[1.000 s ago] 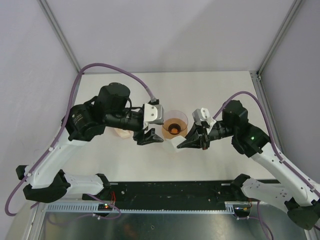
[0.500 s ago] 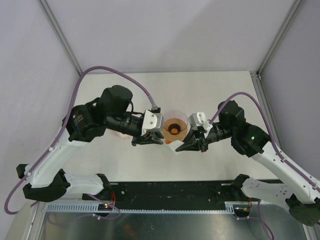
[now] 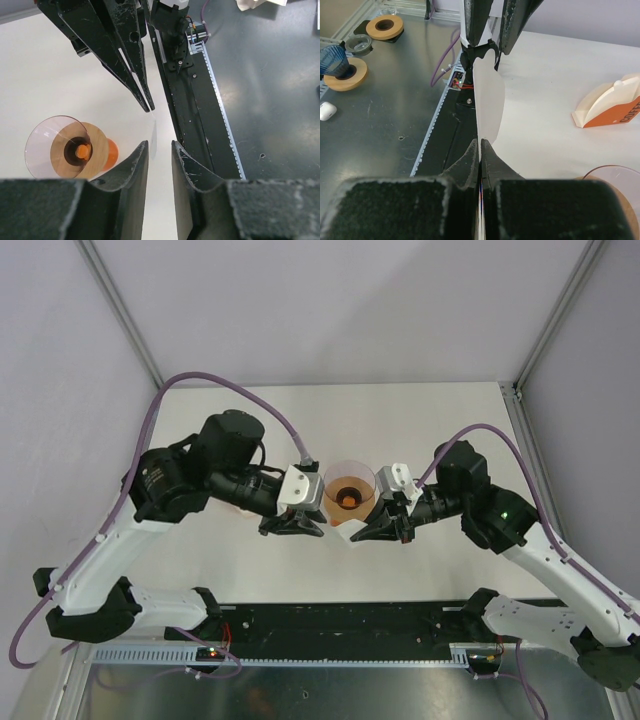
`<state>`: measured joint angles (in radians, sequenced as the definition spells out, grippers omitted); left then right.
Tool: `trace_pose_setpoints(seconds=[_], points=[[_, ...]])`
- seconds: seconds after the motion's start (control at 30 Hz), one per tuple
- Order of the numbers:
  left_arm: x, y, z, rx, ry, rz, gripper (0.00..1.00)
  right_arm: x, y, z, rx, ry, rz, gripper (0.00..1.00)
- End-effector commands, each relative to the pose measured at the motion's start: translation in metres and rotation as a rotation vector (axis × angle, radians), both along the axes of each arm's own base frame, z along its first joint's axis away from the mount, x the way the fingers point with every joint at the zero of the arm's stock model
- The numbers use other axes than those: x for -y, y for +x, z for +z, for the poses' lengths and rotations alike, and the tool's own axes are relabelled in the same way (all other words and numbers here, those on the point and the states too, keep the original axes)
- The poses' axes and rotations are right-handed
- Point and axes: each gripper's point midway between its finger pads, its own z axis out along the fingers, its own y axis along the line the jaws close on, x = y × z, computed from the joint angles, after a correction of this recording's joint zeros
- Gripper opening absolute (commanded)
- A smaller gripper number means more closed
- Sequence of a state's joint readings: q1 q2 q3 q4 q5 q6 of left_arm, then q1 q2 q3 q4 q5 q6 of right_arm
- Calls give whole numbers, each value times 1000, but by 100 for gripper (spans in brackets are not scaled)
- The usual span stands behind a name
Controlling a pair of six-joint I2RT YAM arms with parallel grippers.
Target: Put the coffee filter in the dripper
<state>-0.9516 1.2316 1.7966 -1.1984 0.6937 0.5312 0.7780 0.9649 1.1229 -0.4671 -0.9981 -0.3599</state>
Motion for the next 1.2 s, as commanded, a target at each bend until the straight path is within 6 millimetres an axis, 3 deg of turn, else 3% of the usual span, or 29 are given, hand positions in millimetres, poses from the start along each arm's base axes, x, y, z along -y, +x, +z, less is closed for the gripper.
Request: trace_pose_setpoints(seconds=[0.0, 0.27, 0.6, 1.17], points=[[5, -4, 12, -7, -37, -17, 29, 0, -1, 17, 36, 30, -1, 0], [9, 2, 8, 1, -25, 12, 26, 1, -3, 19, 41, 36, 1, 0], [9, 2, 4, 0, -16, 14, 2, 2, -4, 20, 44, 38, 0, 0], [15, 24, 2, 17, -5, 131, 0, 2, -5, 22, 54, 45, -1, 0]])
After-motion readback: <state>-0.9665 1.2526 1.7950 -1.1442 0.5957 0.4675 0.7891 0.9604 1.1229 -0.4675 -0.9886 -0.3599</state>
